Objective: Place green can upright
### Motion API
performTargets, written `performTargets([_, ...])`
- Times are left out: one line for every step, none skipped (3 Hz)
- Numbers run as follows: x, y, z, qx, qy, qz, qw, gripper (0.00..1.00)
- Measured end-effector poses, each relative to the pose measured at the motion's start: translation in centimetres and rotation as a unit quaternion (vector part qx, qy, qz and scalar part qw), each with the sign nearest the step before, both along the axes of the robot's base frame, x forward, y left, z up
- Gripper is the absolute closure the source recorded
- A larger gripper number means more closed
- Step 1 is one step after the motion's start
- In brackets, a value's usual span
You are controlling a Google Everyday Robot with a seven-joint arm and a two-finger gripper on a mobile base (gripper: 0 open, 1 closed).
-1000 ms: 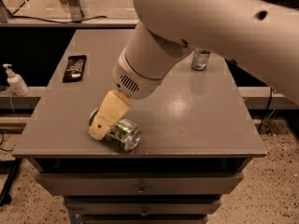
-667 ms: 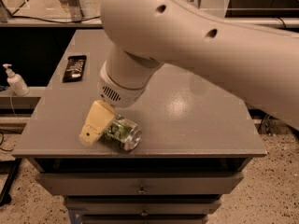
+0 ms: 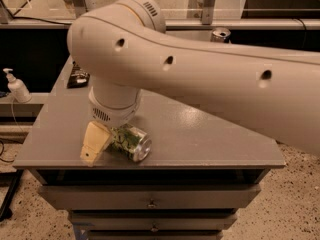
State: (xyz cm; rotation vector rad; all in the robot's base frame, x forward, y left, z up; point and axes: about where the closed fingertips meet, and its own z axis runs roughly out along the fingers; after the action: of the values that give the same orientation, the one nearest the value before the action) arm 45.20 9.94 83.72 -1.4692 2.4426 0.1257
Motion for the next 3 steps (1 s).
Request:
performTargets([0.14,0.25,-0.95,-0.021,0.000,-0.004,0.9998,0.18])
performTargets([0.41,0.21,-1.43,-0.032,0.002,-0.009,0.9995,0.42])
performTargets([0.75,0.05,-1.39,-0.038,0.003,-0.010,0.9992,0.65])
